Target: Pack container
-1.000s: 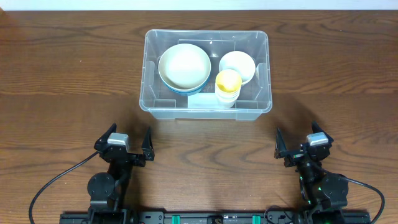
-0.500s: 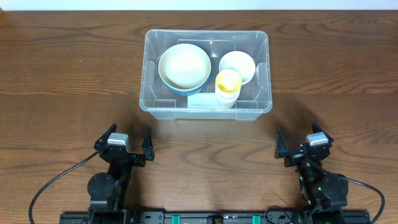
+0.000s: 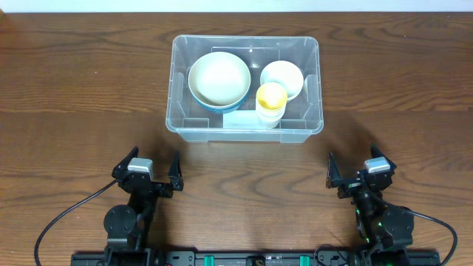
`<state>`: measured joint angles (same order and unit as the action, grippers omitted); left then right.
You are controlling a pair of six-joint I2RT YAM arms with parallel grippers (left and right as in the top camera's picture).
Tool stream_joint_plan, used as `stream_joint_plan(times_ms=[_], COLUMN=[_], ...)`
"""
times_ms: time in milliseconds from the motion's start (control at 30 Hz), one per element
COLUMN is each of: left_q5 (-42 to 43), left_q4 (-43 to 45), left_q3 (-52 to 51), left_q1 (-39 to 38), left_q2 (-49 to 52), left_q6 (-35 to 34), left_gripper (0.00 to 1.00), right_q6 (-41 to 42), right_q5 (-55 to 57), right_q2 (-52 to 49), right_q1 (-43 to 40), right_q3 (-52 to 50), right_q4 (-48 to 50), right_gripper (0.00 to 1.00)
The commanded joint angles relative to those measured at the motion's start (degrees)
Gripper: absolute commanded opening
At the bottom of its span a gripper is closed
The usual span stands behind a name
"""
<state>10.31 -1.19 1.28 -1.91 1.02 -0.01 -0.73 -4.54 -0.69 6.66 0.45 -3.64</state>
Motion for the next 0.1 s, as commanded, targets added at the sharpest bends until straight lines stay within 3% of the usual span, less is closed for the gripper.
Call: stream_joint_plan(times_ms=[0,67], left_q5=[0.6,0.6], left_q4=[-1.9,-1.9], left_q3=[-1.0,-1.0], left_q1=[0.3,0.3], left_q2=[0.1,0.1], left_q6=[0.3,0.3], left_gripper=[0.98,0.98], right_q6=[-1.1,-1.1], right_q5=[0.0,0.0], right_q2=[0.4,0.4], right_q1=[-0.7,-0.7], right_q3=[-0.1,-0.1], right_q4=[-0.2,-0.2], right_gripper=[0.99,0.99])
